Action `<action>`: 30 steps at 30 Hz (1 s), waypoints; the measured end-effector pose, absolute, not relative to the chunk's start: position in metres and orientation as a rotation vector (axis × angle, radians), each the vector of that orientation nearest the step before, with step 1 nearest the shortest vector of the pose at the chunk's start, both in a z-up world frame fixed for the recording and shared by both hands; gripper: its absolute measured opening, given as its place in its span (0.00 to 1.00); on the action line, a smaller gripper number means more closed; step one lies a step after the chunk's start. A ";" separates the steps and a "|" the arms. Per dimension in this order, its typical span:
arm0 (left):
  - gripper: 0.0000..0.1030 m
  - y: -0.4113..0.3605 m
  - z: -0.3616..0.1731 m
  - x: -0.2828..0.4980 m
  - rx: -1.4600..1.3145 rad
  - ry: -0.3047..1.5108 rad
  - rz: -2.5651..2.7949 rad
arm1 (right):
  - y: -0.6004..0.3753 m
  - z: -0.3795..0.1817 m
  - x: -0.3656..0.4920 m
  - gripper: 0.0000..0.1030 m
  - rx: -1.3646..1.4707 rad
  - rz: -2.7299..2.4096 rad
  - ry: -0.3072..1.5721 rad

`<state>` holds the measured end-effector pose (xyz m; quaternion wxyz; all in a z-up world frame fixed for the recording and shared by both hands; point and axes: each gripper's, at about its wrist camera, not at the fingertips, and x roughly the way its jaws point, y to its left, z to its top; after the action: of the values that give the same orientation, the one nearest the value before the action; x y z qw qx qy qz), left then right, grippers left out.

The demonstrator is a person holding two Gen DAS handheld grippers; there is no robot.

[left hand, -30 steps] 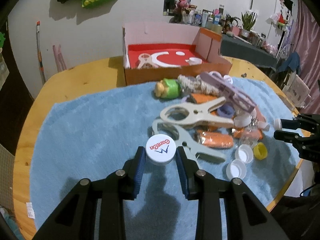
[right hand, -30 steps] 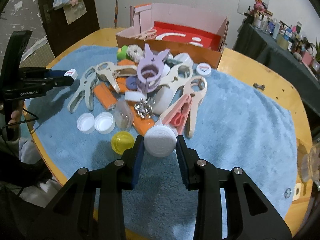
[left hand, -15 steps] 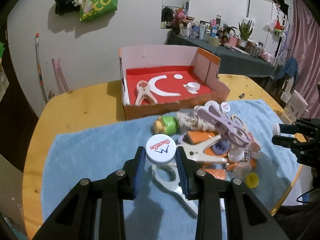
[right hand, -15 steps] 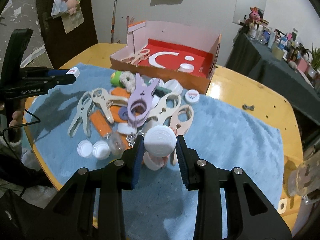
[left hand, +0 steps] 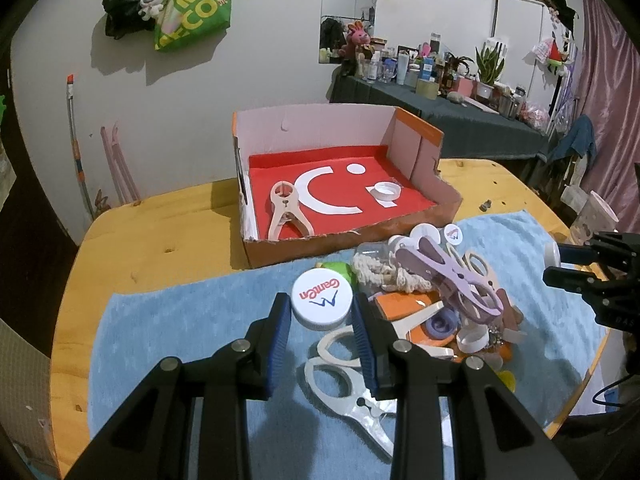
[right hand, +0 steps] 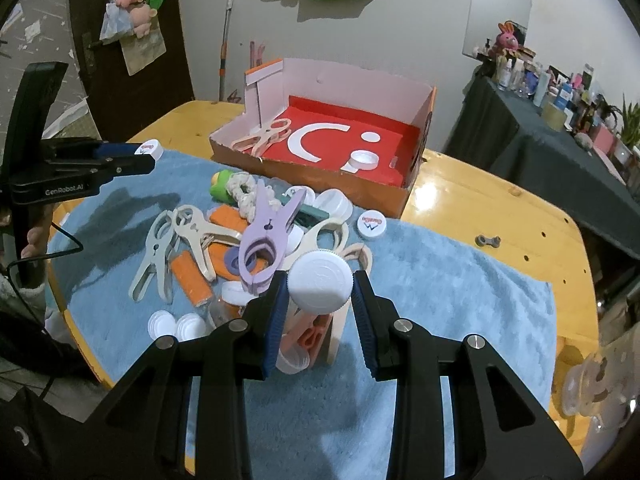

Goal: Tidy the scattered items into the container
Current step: 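Lift both caps and carry them toward the red-lined box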

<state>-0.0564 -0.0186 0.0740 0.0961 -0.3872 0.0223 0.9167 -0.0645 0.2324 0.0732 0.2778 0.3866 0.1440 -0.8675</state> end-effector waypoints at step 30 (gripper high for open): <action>0.33 0.007 0.092 -0.145 -1.122 0.086 2.696 | 0.199 0.097 -0.150 0.30 0.964 -2.337 0.407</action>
<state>-0.1449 0.0071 0.0918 0.1098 -0.3818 0.0294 0.9172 -0.1497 0.1994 0.0972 0.2866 0.3606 0.1524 -0.8744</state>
